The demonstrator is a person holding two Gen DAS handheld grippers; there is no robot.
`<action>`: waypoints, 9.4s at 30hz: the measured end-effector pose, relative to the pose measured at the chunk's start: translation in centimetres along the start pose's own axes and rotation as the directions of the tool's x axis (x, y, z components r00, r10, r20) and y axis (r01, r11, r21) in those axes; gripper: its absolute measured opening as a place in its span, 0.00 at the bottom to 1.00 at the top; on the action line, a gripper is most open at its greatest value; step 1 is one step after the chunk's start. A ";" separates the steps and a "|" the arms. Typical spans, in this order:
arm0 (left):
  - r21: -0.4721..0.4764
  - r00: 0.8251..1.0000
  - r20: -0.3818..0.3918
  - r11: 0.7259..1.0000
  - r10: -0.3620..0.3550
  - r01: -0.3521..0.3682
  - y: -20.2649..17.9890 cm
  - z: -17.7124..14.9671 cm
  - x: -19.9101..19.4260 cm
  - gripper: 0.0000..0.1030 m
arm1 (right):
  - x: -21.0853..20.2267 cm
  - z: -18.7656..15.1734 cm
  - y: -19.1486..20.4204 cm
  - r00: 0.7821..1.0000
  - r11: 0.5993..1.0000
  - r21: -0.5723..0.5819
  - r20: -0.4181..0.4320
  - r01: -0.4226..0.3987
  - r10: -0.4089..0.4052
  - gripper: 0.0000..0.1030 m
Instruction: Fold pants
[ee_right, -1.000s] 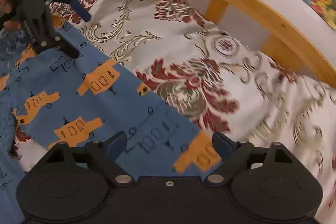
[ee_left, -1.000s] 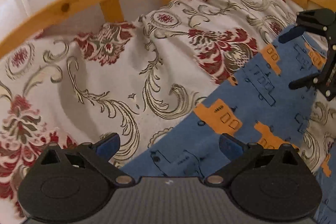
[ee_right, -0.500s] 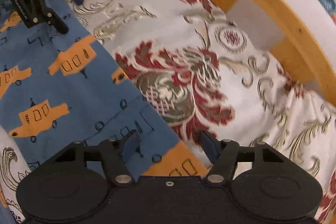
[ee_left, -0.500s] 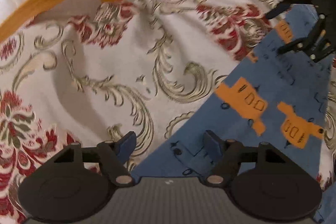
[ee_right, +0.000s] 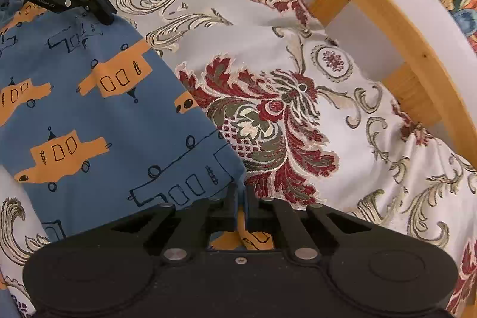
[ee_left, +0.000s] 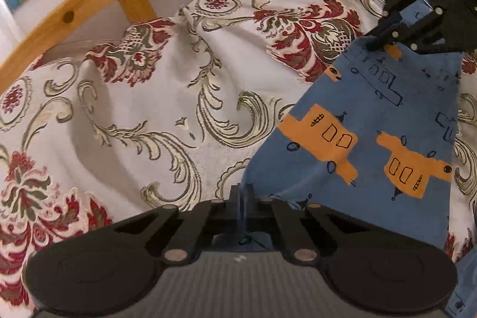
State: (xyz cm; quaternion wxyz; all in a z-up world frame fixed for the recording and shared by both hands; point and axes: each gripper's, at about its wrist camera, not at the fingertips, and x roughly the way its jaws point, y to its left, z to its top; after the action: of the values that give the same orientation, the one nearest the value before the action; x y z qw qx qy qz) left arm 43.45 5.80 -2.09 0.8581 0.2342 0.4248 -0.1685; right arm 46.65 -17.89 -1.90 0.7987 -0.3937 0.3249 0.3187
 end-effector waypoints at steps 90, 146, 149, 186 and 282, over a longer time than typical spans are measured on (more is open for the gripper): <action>-0.196 0.992 0.066 0.974 -0.104 0.115 -22.0 -18.6 -21.1 0.72 | -24.7 -19.5 27.6 0.947 0.708 0.664 0.000 0.239 -0.320 0.81; 0.150 0.954 0.228 0.975 -0.194 0.163 -39.9 -9.4 -14.2 0.18 | -24.3 -30.9 13.5 0.937 0.155 0.982 -0.049 0.109 -0.346 0.07; 0.195 0.963 0.219 0.974 -0.157 0.114 -40.6 -9.4 -14.1 0.23 | -24.8 -30.9 14.4 0.929 0.153 0.982 -0.049 0.113 -0.368 0.07; 0.102 0.772 -0.055 0.765 -0.634 0.636 -37.0 15.0 -0.9 0.49 | -24.6 -32.8 16.0 0.904 0.039 0.988 -0.118 0.147 -0.411 0.16; 0.310 0.668 0.164 0.680 -0.726 0.664 -24.2 9.4 -13.1 0.14 | -31.3 -17.7 19.6 0.865 0.458 0.888 0.202 0.036 -0.460 0.11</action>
State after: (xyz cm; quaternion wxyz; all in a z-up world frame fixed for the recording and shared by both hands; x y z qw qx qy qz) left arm 30.08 -18.31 7.24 0.7452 0.1228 0.3372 -0.5621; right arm 8.54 -31.05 5.47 0.9736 0.0914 0.1986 0.0656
